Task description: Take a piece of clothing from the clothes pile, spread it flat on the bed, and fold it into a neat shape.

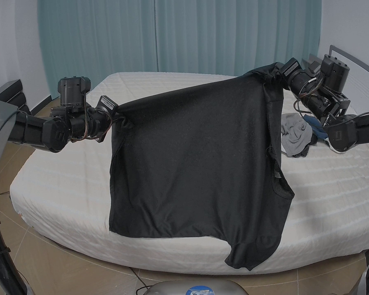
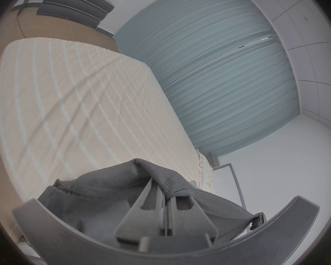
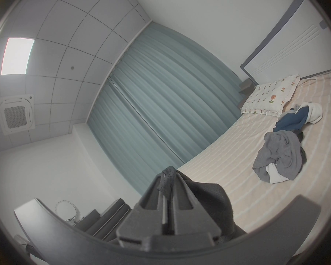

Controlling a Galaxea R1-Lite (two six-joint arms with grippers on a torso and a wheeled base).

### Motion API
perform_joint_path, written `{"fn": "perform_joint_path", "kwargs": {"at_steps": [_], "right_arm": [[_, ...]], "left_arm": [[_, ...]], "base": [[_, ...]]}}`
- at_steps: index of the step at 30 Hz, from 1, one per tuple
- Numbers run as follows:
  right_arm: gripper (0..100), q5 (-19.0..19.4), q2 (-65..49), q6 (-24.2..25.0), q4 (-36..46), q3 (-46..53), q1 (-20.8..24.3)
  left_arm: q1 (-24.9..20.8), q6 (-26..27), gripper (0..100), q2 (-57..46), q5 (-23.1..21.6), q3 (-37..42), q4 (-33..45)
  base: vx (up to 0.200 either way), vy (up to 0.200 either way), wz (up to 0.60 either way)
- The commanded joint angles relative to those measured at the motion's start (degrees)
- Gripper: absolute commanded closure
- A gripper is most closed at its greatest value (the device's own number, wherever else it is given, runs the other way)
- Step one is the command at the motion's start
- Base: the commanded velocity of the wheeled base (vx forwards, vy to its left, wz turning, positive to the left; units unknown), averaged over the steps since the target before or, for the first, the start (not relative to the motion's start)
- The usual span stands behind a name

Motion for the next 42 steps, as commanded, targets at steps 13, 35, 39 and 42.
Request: {"fn": "perform_joint_path", "kwargs": {"at_steps": [13, 35, 39, 42], "right_arm": [[100, -2.8, 24.9, -5.9, -5.1, -13.9, -0.9], [0, -4.0, 42.0, -6.7, -5.5, -14.1, -5.1], [0, -2.9, 39.2, -6.3, -5.6, -9.2, -5.7], [0, -0.8, 37.3, -6.3, -5.7, -4.4, -5.6]], "left_arm": [[-0.7, 0.9, 100, 20.1, 1.2, -12.0, -0.3], [-3.3, 0.7, 0, 39.7, 13.7, -33.9, 9.2], [-1.9, 0.0, 0, 39.3, 14.2, -34.8, 11.6], [-0.5, -1.0, 0, 38.9, 13.8, -35.0, 13.3]], "base": [[0.000, 0.000, 0.00], [0.000, 0.000, 0.00], [0.000, 0.000, 0.00], [0.000, 0.000, 0.00]]}}
